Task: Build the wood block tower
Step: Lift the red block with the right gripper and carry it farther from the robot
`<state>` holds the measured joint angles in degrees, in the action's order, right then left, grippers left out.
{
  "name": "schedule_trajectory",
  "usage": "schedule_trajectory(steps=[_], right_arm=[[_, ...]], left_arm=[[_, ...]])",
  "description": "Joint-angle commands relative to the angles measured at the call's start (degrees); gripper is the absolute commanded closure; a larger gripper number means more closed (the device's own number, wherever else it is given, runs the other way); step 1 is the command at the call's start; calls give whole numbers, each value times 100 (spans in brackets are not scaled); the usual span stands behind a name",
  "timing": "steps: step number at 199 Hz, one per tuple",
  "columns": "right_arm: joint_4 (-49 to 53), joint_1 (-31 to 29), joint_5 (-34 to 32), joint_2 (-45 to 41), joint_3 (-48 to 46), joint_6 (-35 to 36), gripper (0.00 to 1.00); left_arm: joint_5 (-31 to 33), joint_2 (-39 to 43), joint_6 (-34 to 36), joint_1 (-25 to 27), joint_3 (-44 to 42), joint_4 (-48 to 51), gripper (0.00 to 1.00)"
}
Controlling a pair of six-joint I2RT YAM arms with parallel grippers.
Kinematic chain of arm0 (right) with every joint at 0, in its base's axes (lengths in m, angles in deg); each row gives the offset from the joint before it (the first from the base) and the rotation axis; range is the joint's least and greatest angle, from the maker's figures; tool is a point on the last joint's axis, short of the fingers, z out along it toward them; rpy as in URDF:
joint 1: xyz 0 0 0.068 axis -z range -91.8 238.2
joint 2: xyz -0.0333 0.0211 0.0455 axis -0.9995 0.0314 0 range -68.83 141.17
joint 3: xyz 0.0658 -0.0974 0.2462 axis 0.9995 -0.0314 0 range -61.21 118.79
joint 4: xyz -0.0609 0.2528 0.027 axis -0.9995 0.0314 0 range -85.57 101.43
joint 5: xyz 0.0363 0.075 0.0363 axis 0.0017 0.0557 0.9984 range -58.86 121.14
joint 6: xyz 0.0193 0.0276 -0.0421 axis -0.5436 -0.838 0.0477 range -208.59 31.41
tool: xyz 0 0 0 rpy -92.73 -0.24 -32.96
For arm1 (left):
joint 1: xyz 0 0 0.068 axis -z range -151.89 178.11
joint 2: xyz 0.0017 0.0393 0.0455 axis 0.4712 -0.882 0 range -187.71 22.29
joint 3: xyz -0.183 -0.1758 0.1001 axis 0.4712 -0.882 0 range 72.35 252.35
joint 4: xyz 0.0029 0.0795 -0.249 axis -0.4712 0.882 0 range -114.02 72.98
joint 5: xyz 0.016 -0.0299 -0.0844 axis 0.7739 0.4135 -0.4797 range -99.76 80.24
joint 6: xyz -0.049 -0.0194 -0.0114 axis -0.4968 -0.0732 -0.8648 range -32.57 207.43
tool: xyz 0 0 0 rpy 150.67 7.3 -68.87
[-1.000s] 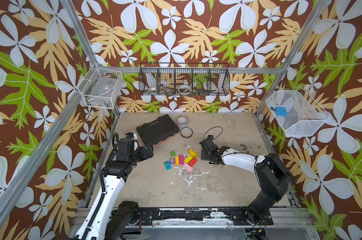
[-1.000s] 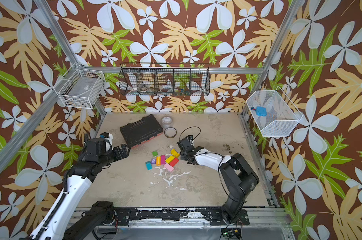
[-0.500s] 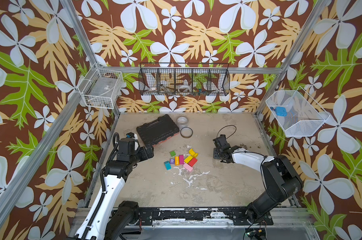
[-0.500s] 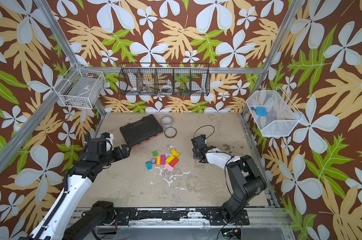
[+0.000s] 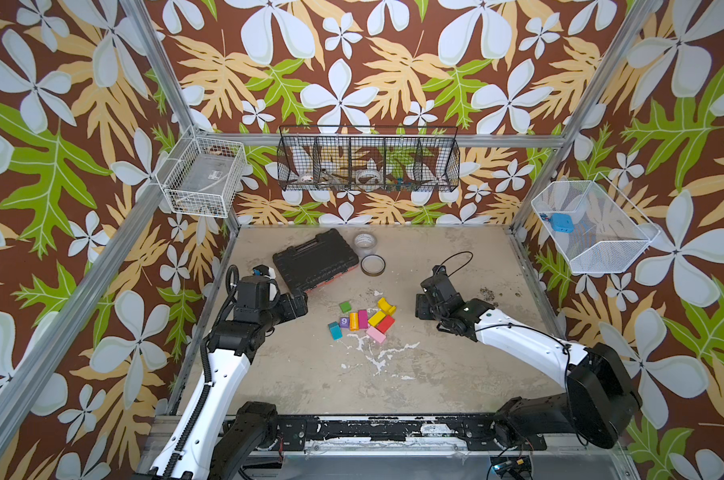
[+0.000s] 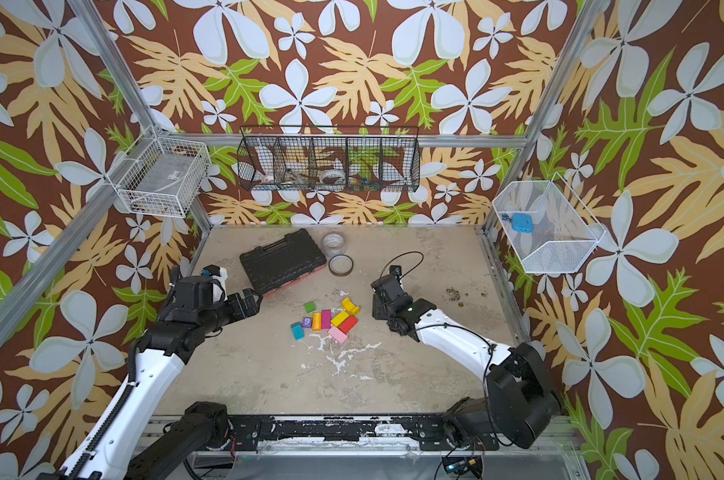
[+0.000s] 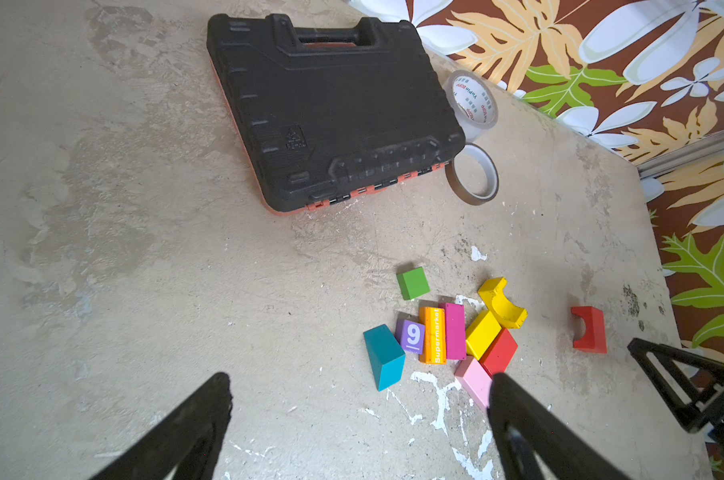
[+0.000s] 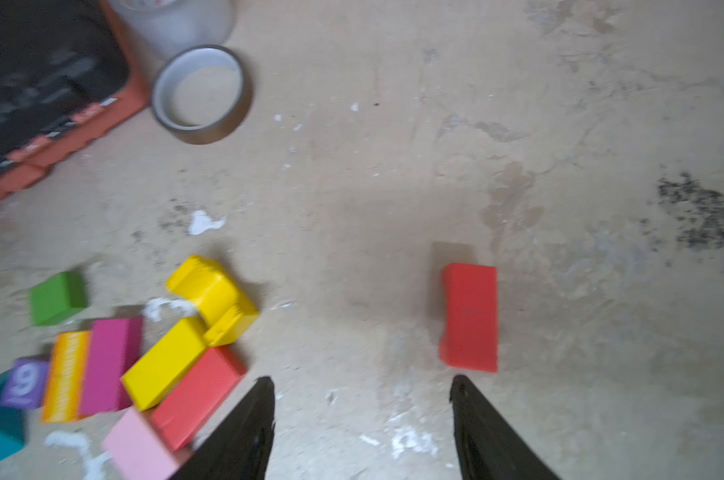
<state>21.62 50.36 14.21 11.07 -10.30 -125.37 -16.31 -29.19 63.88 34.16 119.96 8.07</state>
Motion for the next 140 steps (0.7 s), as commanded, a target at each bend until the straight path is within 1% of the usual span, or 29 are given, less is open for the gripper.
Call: schedule_trajectory(steps=[1, 24, 48, 89, 112, 140], right_arm=[[-119, -428, -26, 118, -16, -707, 33], [-177, -858, -146, 680, 297, -997, 33], [-207, -1060, -184, 1295, 612, -1186, 36], [-166, -1133, -118, 2214, 1083, -1192, 35], [-168, -1131, -109, 2489, 1179, -1192, 36], [2, -1146, -270, 2712, 1278, -1176, 37]], left_arm=[[-35, -1, 9, 2, 46, -28, 3], [-37, 5, 9, 3, 42, -28, 3], [-33, -8, 11, 2, 41, -28, 3], [-40, 0, 13, 1, 46, -29, 3], [-40, -6, 10, 1, 46, -28, 3], [-50, -13, 17, 1, 42, -32, 3]])
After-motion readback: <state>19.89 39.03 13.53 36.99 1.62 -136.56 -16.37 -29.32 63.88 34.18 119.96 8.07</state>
